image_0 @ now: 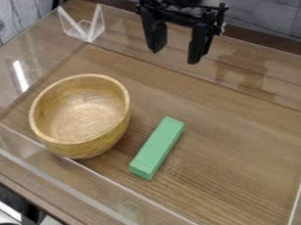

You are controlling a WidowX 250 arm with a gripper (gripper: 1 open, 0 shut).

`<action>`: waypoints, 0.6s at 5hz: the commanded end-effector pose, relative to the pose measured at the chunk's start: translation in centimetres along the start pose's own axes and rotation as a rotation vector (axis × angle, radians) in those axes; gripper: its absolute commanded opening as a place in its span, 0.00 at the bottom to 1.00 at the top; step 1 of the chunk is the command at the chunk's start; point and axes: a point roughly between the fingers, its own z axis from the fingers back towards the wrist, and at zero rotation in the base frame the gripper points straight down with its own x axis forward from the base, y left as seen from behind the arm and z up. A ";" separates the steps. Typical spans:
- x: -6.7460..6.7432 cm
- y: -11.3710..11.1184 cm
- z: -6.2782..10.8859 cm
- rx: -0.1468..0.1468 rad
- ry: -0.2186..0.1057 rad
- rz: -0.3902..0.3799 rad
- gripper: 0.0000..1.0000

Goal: Put green object into wooden bowl

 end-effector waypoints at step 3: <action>-3.7 1.5 -2.5 -0.006 -0.005 -0.100 1.00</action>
